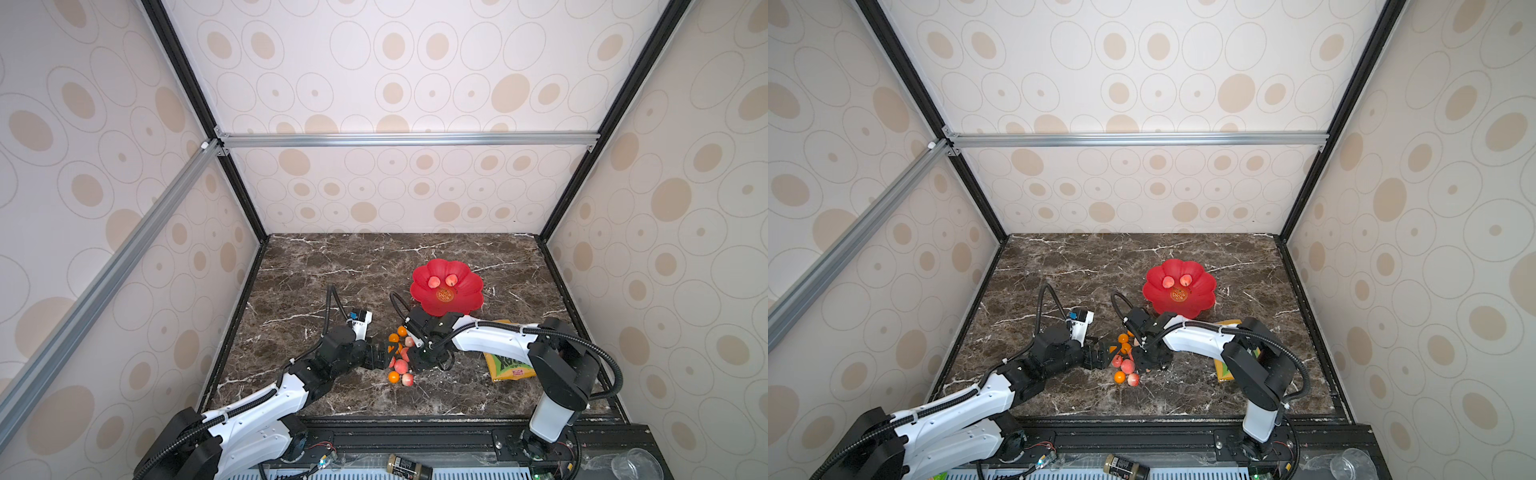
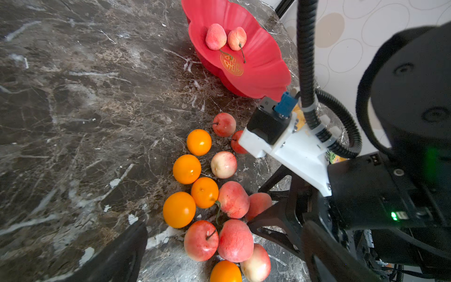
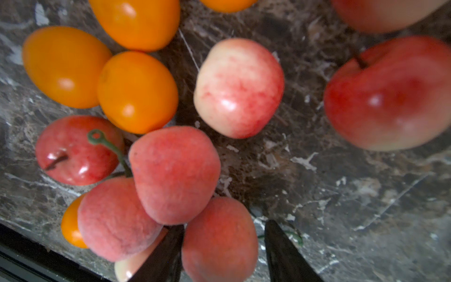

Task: Arrange fruit in a fruit bowl
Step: Pick up the fruit from the center of the table.

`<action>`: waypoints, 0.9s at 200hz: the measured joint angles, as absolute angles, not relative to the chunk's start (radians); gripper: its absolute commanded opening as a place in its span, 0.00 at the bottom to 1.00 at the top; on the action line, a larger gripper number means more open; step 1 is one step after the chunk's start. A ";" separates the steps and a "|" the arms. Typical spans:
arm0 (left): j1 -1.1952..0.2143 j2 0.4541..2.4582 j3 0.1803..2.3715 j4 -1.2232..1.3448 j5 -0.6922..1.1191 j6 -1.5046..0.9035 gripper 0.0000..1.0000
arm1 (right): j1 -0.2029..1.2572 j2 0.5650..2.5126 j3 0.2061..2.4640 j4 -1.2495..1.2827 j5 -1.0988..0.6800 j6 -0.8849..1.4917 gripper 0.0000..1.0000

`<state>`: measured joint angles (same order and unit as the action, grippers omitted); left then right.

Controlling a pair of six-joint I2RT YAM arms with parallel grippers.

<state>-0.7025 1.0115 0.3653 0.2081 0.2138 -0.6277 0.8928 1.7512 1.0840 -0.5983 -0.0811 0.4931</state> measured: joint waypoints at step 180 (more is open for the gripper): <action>-0.702 1.013 0.365 0.223 0.214 -0.628 0.99 | 0.893 1.766 1.092 -0.603 -0.078 0.501 0.48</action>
